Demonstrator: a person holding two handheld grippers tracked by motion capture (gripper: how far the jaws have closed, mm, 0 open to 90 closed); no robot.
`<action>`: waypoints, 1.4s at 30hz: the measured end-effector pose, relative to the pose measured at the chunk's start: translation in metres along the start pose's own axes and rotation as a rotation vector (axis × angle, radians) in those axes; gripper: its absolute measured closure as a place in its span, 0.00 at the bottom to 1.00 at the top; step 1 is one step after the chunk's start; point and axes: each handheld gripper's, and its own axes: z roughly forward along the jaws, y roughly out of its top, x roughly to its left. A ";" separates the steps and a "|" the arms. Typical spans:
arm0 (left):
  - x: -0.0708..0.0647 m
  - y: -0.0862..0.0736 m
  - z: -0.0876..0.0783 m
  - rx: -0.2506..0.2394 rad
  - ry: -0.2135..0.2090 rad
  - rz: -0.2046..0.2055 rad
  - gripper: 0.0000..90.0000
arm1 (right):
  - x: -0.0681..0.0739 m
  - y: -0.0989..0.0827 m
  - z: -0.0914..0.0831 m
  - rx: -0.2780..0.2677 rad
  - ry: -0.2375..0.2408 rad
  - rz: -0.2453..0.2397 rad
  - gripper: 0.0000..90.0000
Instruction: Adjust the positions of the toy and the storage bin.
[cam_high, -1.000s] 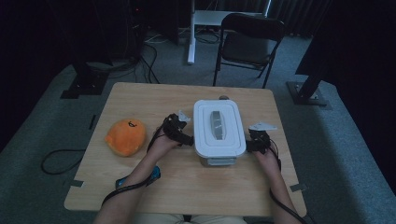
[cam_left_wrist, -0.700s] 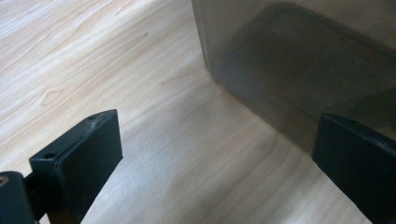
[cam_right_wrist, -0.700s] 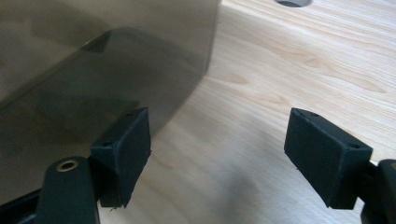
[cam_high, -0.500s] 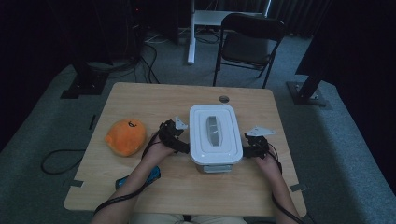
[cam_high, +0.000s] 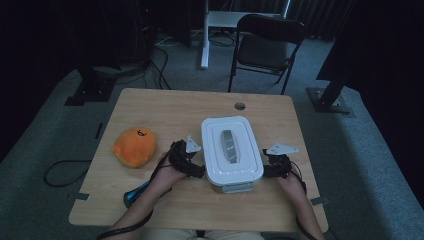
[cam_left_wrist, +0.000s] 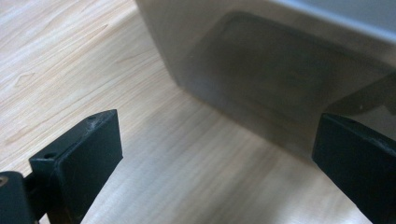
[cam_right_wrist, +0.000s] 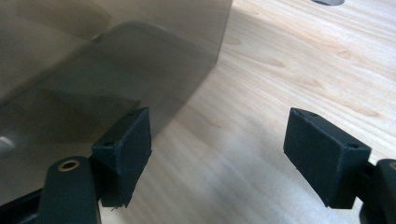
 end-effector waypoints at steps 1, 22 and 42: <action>-0.003 -0.001 -0.002 -0.002 -0.009 0.008 0.02 | 0.001 -0.001 -0.002 -0.002 0.001 -0.005 0.25; 0.036 -0.002 0.031 0.038 -0.004 -0.076 0.02 | -0.033 0.003 0.023 0.028 -0.035 0.086 0.18; 0.027 0.006 0.022 0.042 0.021 -0.031 0.02 | -0.020 0.021 0.021 -0.001 0.012 0.025 0.25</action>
